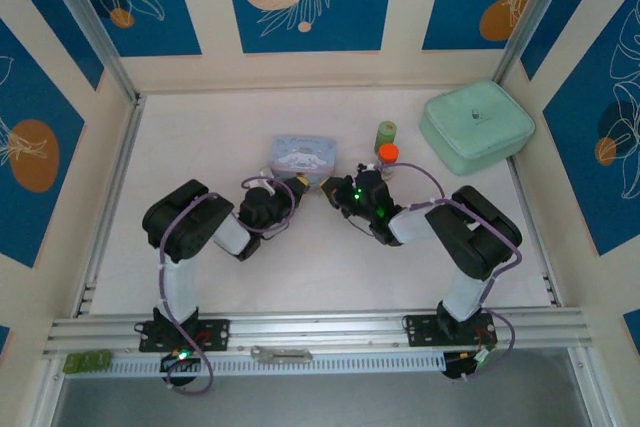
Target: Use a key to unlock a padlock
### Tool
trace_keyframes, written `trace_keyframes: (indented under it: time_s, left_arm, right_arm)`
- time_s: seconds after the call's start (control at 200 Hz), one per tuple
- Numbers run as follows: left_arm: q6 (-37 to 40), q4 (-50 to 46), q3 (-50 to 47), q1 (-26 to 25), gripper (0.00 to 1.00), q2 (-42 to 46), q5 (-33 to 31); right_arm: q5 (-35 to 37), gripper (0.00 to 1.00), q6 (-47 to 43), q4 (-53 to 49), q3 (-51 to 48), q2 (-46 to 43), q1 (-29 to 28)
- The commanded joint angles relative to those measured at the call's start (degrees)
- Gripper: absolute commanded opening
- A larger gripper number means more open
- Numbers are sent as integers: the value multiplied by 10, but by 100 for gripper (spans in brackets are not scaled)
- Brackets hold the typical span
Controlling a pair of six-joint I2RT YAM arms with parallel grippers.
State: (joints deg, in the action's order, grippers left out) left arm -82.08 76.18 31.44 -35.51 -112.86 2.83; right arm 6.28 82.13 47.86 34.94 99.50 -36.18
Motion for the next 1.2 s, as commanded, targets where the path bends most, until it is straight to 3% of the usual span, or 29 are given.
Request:
trace_keyframes:
  time_s: [0.0,1.195]
  left_arm:
    - [-5,45,8,-10,0,4,-19]
    - [-14,45,11,-22,0,5,-34]
  right_arm:
    - [53,0,4,-6,-19,-26,-9]
    - [41,0,-12,43,-3,26,-23]
